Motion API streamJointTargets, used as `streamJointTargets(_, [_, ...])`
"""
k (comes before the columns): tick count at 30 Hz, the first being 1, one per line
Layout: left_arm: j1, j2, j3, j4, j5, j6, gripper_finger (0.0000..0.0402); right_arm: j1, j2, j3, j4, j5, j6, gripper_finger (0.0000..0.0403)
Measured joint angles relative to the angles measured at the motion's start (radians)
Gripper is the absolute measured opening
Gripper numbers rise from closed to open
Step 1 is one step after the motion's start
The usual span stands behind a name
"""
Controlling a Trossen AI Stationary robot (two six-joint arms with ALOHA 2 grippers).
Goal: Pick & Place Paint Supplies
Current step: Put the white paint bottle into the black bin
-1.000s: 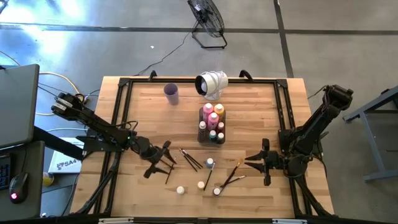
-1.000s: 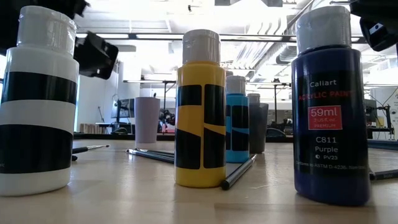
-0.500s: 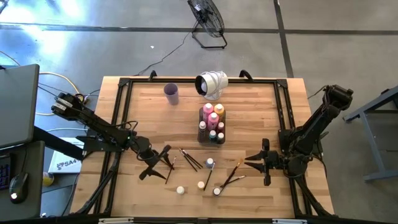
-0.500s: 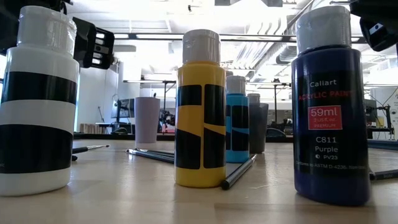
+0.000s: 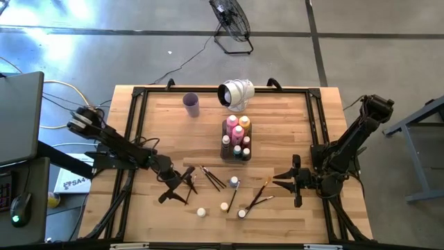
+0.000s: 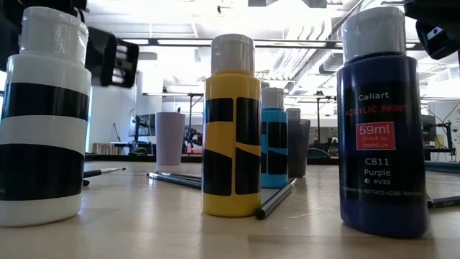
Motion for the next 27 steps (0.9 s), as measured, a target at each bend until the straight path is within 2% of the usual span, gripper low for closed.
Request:
streamJointTargets(12, [0.000, 0.165, 0.133, -0.014, 0.048, -0.033, 0.0242, 0.000, 0.000, 0.000, 0.000, -0.003, 0.000, 0.0064])
streamJointTargets(27, [0.000, 0.171, 0.141, -0.058, 0.054, -0.068, 0.0242, 0.000, 0.000, 0.000, -0.001, -0.003, -0.003, 0.0064])
